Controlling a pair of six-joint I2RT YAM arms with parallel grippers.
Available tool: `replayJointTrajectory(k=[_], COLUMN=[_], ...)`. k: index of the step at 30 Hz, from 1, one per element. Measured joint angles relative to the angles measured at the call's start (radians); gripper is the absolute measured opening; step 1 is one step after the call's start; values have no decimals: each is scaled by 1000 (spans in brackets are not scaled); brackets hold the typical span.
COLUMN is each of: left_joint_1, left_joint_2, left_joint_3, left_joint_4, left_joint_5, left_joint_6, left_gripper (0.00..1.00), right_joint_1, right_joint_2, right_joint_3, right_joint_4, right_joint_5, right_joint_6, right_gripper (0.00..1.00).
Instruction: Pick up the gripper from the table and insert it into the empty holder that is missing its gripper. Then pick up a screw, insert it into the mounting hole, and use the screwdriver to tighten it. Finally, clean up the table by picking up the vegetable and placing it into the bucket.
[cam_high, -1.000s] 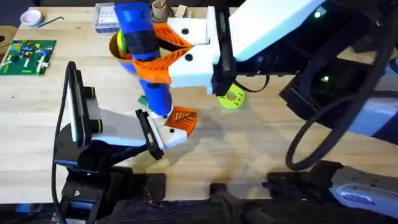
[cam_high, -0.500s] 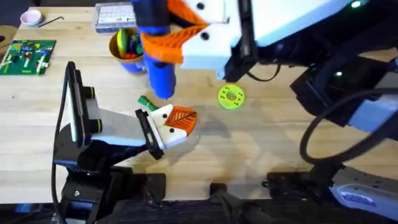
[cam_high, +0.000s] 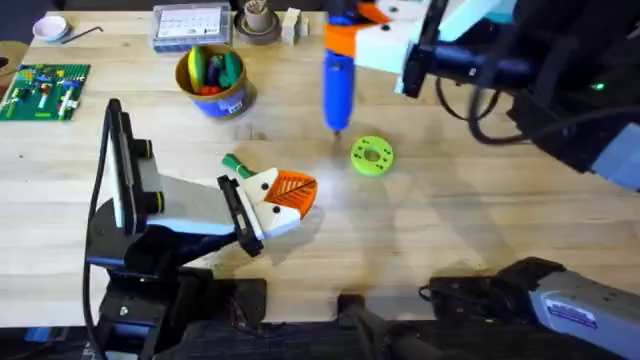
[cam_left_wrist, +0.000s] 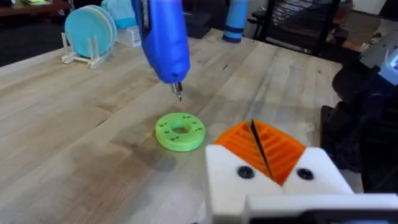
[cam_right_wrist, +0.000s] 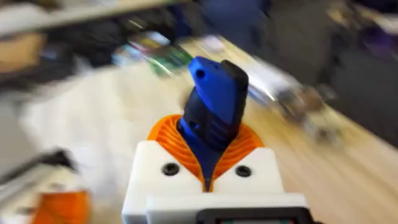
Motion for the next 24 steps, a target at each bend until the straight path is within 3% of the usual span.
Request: replayJointTrajectory(k=[4,9,15,24], left_joint_1=[0,0,0,0], left_joint_2=[0,0,0,0], left_joint_3=[0,0,0,0], left_joint_4=[0,0,0,0], left_joint_5=[0,0,0,0], left_joint_6=[0,0,0,0], left_gripper=[4,4,4,4], right_joint_1=[-119,-236,-297,-271], right_joint_2=[19,93,192,413], right_joint_3=[-1,-1,56,332], right_joint_4=[-222,-245,-332,-527], right_joint_5=[271,510,549,487], right_joint_6=[-188,-376,-482,-639], right_gripper=[24,24,24,24])
